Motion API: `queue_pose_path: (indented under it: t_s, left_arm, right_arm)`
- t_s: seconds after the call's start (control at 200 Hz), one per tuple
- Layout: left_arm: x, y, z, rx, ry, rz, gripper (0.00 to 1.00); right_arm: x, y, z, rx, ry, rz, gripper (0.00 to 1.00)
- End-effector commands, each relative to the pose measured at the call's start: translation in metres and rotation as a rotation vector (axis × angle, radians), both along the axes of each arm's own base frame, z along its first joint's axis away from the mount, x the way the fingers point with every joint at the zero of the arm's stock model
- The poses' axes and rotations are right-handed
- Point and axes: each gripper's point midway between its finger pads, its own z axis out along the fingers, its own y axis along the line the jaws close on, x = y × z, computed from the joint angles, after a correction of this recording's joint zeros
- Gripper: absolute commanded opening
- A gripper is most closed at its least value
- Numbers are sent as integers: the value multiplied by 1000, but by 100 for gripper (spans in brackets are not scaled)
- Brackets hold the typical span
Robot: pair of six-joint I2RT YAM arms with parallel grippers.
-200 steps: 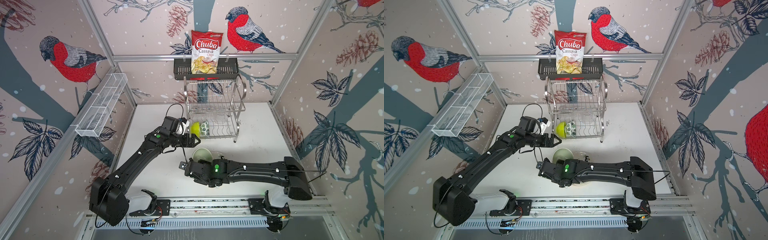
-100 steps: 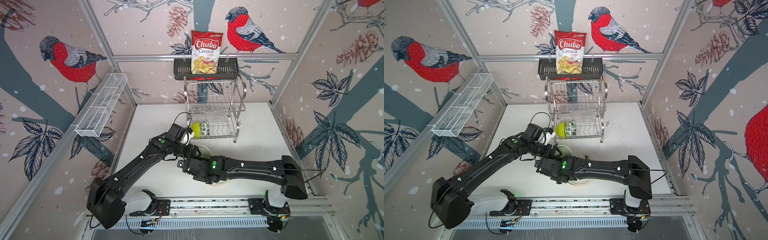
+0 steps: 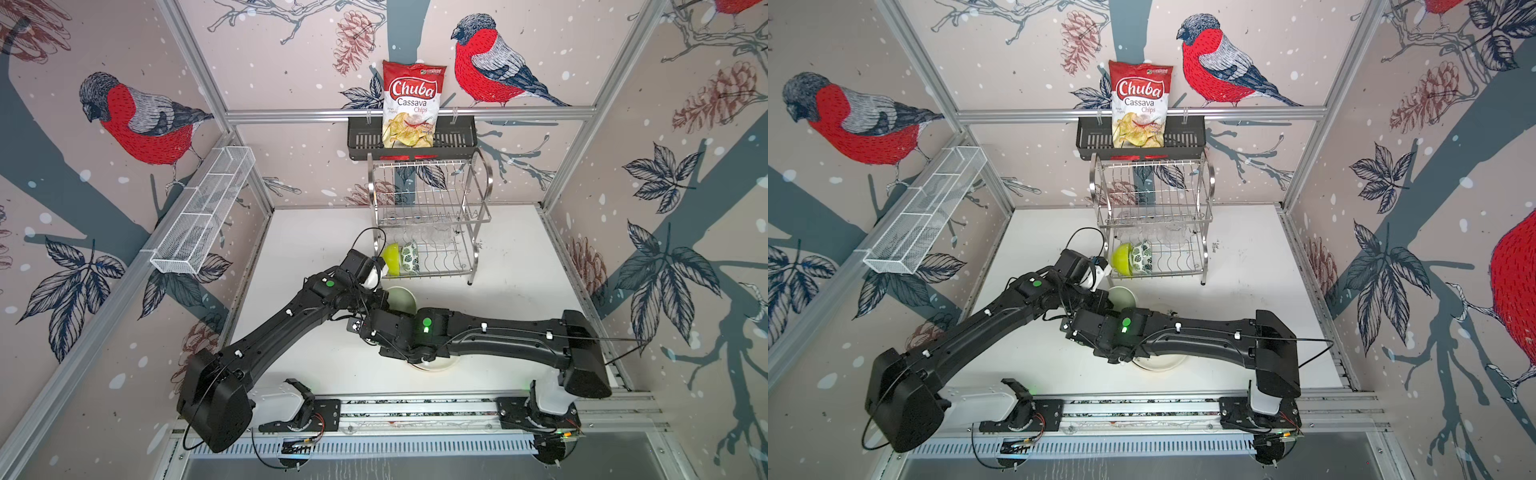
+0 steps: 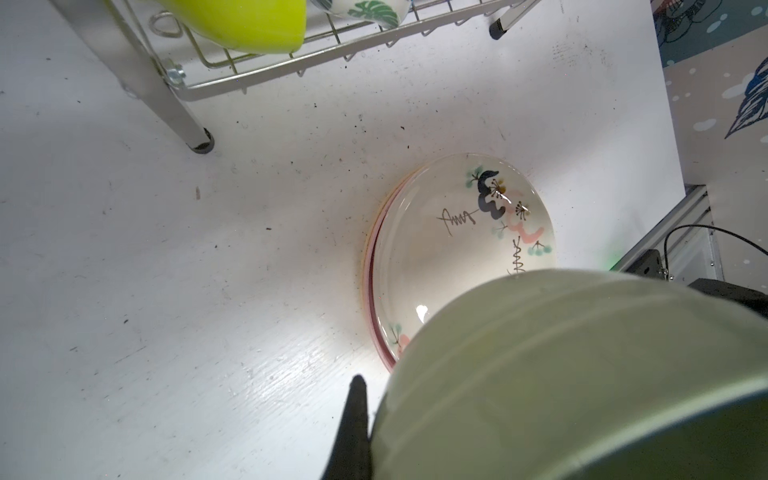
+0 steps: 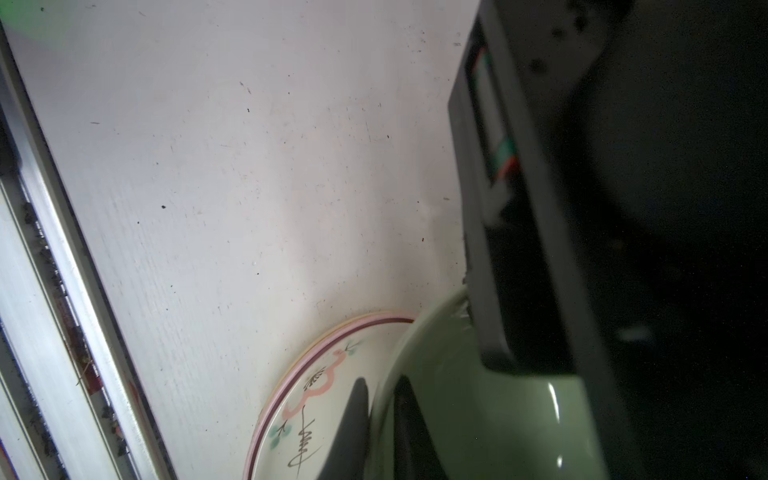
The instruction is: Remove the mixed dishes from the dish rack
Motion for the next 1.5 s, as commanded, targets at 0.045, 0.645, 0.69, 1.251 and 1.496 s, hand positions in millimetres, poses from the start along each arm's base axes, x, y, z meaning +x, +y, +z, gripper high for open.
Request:
queue_pose_path:
  t_s: [0.045, 0.645, 0.69, 1.251, 1.496]
  left_arm:
    - [-10, -13, 13, -101, 49, -21, 0]
    - [12, 33, -43, 55, 145, 153, 0]
    - [11, 37, -51, 84, 157, 160, 0]
    - [-1, 65, -116, 274, 313, 233, 0]
    - [1, 62, -126, 274, 344, 241, 0]
  right_arm:
    - [19, 2, 4, 55, -54, -96, 27]
    - [-7, 12, 97, 671, 427, -45, 69]
    - [0, 3, 108, 734, 435, -60, 69]
    - [46, -89, 121, 1027, 404, -314, 75]
    - [51, -102, 115, 1027, 395, -352, 75]
